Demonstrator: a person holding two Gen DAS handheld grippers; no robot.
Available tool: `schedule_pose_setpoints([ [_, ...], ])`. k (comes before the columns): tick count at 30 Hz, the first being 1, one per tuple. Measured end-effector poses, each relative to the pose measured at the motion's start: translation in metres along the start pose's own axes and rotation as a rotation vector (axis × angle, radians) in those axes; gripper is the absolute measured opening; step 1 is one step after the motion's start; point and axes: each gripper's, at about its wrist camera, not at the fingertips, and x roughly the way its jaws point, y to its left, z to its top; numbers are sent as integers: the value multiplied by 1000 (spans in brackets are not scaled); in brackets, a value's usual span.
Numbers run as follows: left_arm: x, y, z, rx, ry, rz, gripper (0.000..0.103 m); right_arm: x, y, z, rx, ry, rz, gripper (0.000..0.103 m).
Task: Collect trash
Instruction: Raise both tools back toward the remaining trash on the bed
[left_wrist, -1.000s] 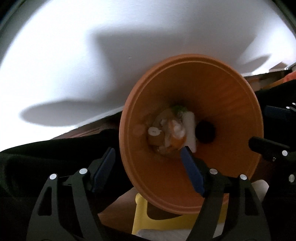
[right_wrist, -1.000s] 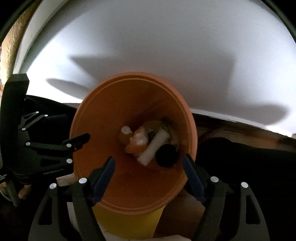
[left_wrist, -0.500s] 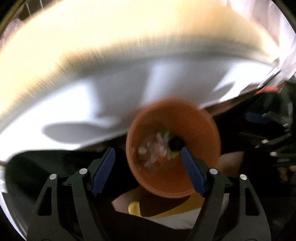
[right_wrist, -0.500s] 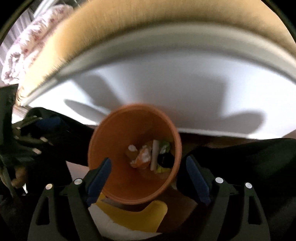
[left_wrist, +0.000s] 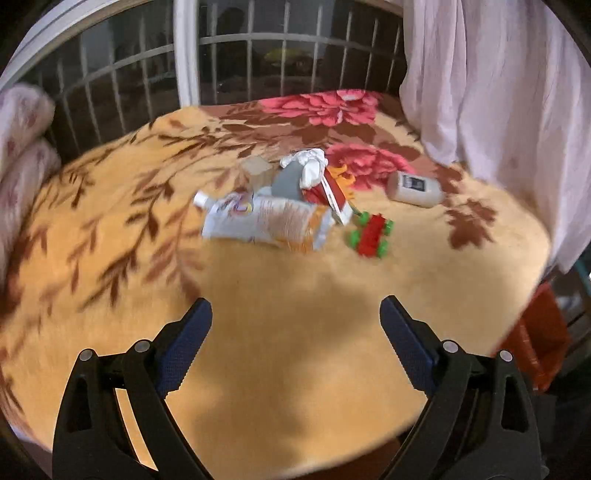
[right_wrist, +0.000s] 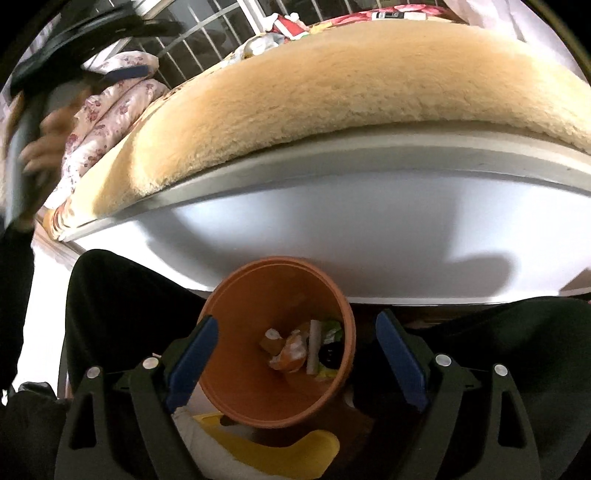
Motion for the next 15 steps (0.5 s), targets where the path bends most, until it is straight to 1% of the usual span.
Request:
schedule_pose_setpoints([
  [1,10,1,7,-19,21,-4,90,-2,1,0,-1,-7,-2,85],
  [2,17,4,12,-53,42,-27,90,-8,-1,3,-4,-23,-3,85],
  [3,22,7,17,-97,60,-55,90,-15,-3,7,-9,-40,0,85],
  [4,31,13,23,-164,78,-89,90,-22,-4,13,-15,-58,7,85],
  [5,37,16,28,-213,85,-106,90,-28,-5,19,-20,-77,11,86],
  [6,44,19,33,-256,87,-113,90,-32,-6,25,-22,-97,16,86],
  [8,57,25,48,-334,84,-88,90,-42,-10,38,-20,-129,26,86],
  [10,69,27,62,-383,84,-69,90,-47,-14,46,-15,-154,29,86],
  [12,84,26,76,-399,87,-47,90,-48,-16,49,-11,-168,29,86],
  [13,88,23,81,-388,91,-30,90,-48,-19,49,-9,-171,29,86],
  [14,91,18,85,-362,93,-16,90,-47,-20,48,-6,-171,24,86],
  [15,94,7,90,-307,85,-5,90,-46,-20,47,-2,-168,19,86],
])
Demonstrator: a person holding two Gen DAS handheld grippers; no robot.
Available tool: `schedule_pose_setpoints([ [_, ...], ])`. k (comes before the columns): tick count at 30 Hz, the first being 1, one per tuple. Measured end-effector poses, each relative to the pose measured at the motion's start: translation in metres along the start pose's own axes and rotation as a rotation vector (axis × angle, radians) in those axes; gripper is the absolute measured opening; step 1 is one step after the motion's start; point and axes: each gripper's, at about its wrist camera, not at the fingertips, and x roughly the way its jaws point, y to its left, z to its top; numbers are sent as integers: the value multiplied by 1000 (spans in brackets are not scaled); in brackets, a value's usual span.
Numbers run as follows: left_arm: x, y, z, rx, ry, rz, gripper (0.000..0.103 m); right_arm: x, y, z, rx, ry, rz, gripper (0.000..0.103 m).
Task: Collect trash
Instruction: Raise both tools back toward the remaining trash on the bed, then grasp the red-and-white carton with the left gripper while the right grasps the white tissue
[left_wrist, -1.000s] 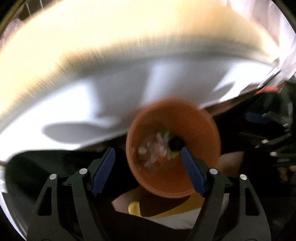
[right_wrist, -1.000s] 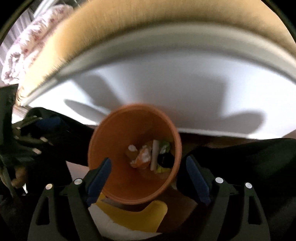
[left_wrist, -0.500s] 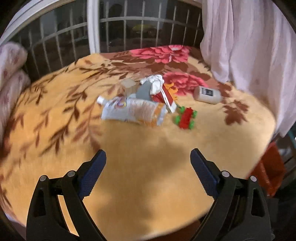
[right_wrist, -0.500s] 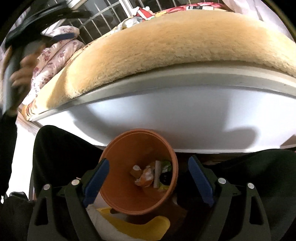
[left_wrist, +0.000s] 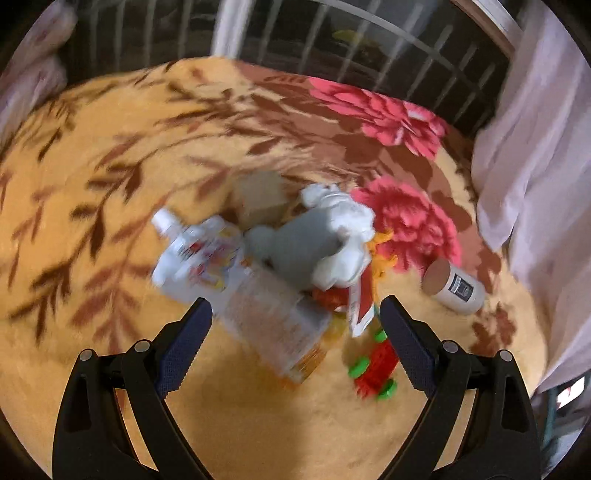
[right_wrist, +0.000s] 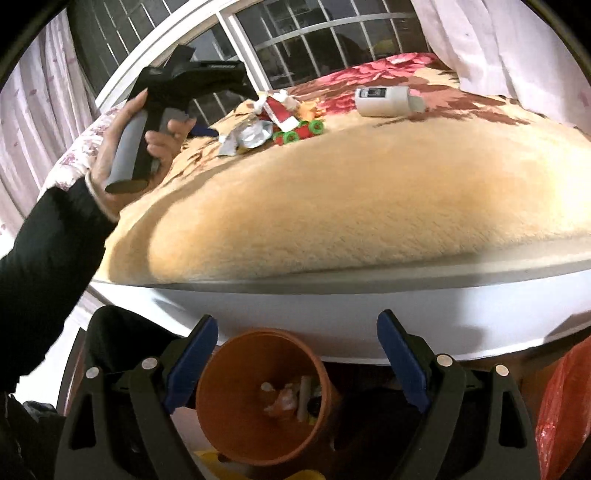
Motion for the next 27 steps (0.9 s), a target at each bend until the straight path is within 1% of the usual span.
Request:
schedule_pose_setpoints([
  [2,3,-17,-1,90,-23,33,90,2,-2,-4,8,4,-1,86],
  [3,6,-29,-2,142,-38,68,90,4,-5,-6,16,6,2,86],
  [4,11,-37,-2,163,-41,92,90,4,-8,-7,24,9,8,86],
  [6,25,-46,2,159,-33,110,90,8,-14,-10,46,24,24,86],
  [8,36,-47,6,128,-31,125,90,13,-19,-11,64,36,35,86],
  [9,42,-46,8,110,-35,131,82,14,-20,-11,70,39,40,86],
  [10,49,-45,9,93,-34,140,63,16,-22,-12,78,44,47,86],
  [11,52,-44,8,89,-42,166,55,17,-23,-13,84,47,52,86],
  [12,50,-43,7,90,-67,167,49,18,-25,-14,90,50,55,86],
  [13,48,-42,6,92,-79,152,41,18,-26,-14,98,51,60,86],
  [14,44,-42,4,100,-88,128,38,18,-28,-14,104,50,65,86],
  [15,40,-41,2,110,-91,96,24,18,-28,-14,108,49,70,86],
  [16,33,-40,0,117,-95,66,25,17,-28,-14,112,49,74,86],
  [18,18,-39,-5,135,-127,46,25,16,-27,-13,115,45,82,86],
  [19,8,-37,-7,142,-143,35,25,14,-25,-12,113,41,84,86],
  [21,-17,-32,-11,140,-171,-13,25,11,-21,-8,103,32,89,86],
  [25,-68,-20,-23,138,-233,-89,25,-2,-11,13,37,-13,80,86],
  [27,-89,-15,-32,141,-260,-104,25,-11,-7,34,-10,-45,75,86],
])
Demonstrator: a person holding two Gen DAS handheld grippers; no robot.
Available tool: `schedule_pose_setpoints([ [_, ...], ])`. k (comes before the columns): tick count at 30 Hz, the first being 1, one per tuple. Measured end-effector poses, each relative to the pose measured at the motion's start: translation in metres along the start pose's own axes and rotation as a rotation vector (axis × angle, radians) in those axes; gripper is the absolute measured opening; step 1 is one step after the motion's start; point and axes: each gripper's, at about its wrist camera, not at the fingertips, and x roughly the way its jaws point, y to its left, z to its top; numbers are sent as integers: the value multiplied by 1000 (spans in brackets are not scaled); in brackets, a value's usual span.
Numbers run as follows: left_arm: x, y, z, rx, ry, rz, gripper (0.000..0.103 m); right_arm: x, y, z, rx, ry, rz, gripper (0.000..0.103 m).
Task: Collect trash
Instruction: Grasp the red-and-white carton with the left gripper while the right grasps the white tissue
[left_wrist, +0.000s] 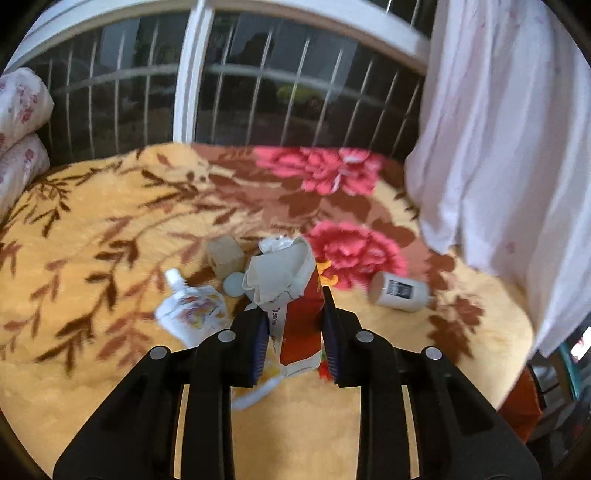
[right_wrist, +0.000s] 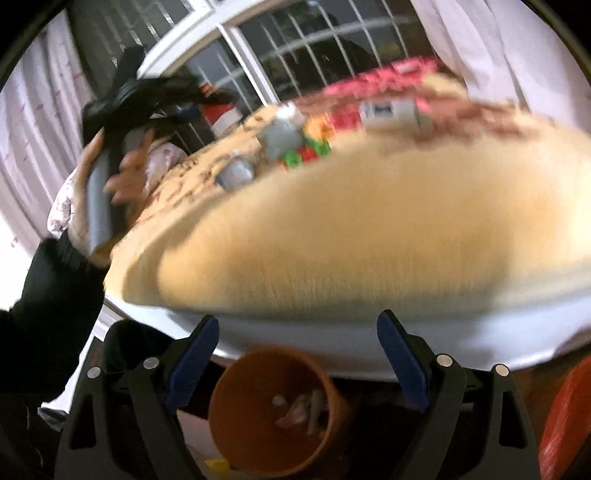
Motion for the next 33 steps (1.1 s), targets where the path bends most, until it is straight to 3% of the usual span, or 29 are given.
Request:
schedule_pose_setpoints([
  [3,-38,8,-14,3,-45,-17,25,-3,2,37,-38,-31,23,86],
  [8,-69,29,-46,-11,-59,48,25,24,8,123,-31,-69,100,86],
  [11,-77,40,-71,-7,-52,117,25,62,14,172,9,-76,101,86],
  [16,-70,55,-94,-19,-18,137,25,148,21,228,80,-49,19,78],
  [22,-58,71,-104,-31,4,101,25,216,16,252,152,-8,-103,66],
  [24,-55,75,-106,-46,11,89,25,232,11,255,189,16,-119,42],
  [28,-53,82,-107,-66,11,70,25,237,10,259,229,16,-121,36],
  [33,-56,82,-105,-65,2,74,25,204,27,265,163,-71,-110,33],
])
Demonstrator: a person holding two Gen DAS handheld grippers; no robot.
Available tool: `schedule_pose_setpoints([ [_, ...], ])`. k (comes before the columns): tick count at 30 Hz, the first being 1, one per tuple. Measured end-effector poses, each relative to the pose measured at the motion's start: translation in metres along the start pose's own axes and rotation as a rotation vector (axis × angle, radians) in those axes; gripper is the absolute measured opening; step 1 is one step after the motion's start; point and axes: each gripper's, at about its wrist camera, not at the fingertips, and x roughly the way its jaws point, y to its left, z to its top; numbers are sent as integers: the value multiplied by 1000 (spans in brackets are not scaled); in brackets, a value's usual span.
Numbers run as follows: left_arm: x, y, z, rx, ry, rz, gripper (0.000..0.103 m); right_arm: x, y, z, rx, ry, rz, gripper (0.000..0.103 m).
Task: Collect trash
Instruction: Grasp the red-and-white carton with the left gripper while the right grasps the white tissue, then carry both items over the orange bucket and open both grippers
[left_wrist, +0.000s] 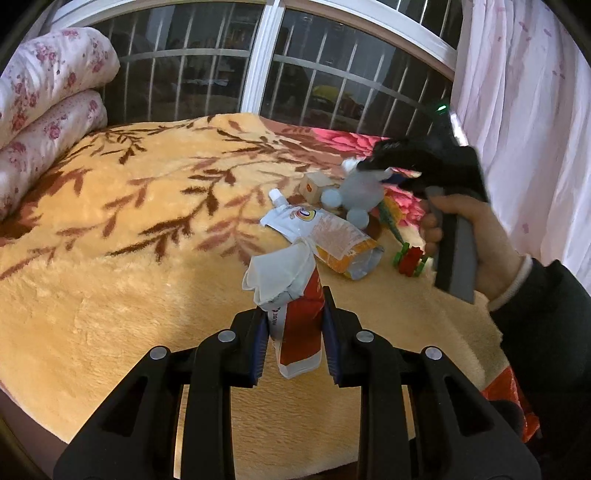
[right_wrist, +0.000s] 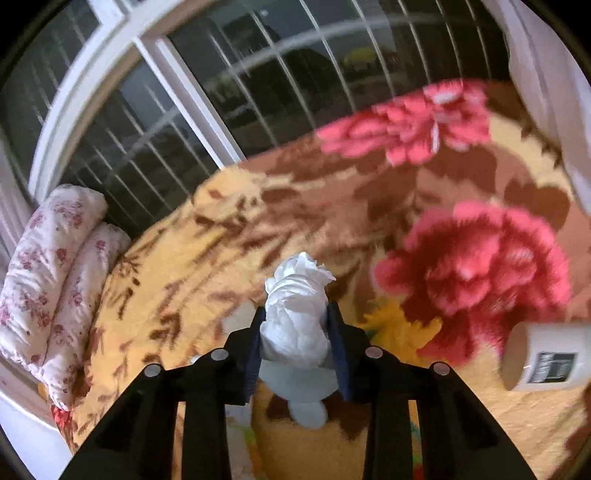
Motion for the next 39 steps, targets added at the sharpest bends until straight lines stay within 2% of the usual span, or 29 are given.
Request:
schedule_pose_setpoints([
  [3,0,0,2,-20,7,-16,25,-17,1,7,-4,-19,9,33],
  [5,-1,-3,3,-19,5,-11,25,-14,1,11,-16,31,9,33],
  [7,-3,-7,2,-6,0,6,25,-15,-3,7,-2,52,-13,33],
  [10,-8,-10,-4,5,4,1,25,-22,-10,-9,29,72,52,33],
  [13,-10,-12,-8,10,17,-2,25,-21,-20,-17,49,76,27,33],
  [17,-15,-11,-8,7,8,-4,25,-26,-32,-14,116,52,29,32],
  [21,-24,-10,-7,10,-4,6,25,-58,-20,-17,55,-3,62,31],
  [23,-33,-9,-8,11,-2,2,25,-83,-15,-27,32,-23,109,31],
  [28,-62,-12,-22,37,2,-23,25,-163,-3,-83,-79,-37,179,32],
  [32,-82,-18,-52,86,41,-43,25,-223,-1,-154,-165,-6,194,32],
  [35,-86,-22,-86,127,106,-49,25,-248,-5,-209,-198,61,192,32],
  [39,-75,-23,-131,173,221,-40,25,-252,-9,-274,-283,149,120,32],
])
